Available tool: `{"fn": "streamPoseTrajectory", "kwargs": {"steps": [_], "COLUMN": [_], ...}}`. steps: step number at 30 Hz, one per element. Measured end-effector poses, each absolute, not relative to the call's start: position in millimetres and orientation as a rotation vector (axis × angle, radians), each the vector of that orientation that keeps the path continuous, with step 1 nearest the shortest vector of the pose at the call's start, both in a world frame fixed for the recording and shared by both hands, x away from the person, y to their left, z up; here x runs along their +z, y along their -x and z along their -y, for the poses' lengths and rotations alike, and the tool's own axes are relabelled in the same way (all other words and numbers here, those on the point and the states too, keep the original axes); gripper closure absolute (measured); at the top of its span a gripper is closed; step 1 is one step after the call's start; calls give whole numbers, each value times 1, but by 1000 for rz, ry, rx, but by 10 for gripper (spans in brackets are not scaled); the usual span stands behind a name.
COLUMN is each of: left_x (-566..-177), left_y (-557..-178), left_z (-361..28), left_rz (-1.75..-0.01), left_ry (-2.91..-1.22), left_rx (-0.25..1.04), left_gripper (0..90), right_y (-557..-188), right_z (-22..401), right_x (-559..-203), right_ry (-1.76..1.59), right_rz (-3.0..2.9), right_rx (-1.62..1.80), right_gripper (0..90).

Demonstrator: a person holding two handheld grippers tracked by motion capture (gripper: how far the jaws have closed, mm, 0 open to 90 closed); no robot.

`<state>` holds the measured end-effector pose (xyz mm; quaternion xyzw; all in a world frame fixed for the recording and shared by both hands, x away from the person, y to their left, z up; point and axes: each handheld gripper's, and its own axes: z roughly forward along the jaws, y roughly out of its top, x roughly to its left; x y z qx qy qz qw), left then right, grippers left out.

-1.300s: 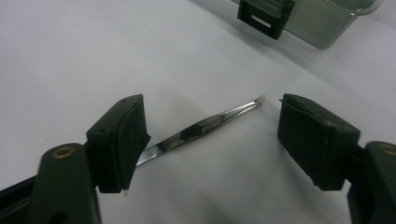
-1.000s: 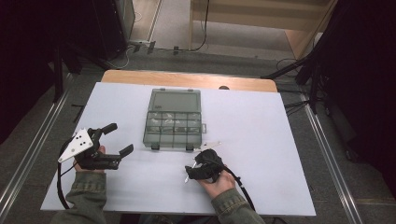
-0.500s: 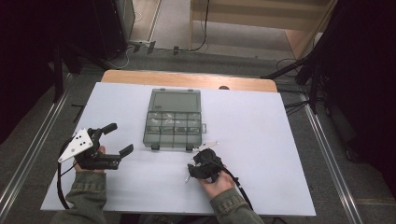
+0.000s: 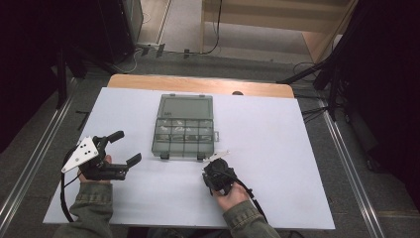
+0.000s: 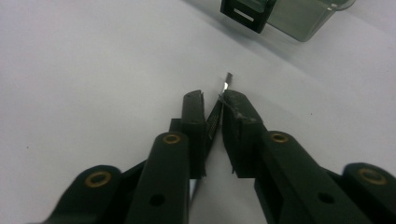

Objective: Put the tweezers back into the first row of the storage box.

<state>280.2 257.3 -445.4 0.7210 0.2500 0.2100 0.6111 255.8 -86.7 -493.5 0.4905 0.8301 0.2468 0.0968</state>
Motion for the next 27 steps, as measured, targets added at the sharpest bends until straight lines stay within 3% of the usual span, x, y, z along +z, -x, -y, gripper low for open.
{"fn": "streamPoseTrajectory", "kwargs": {"steps": [27], "left_x": [-445], "left_y": [-280], "left_z": [-257], "left_rz": [-576], "left_ry": [-1664], "left_rx": [485], "left_gripper": [57], "right_y": [-259], "right_z": [91], "right_x": [-492], "right_ry": [-1426], "right_rz": [-2498], "right_rx": [774], "right_gripper": [871]}}
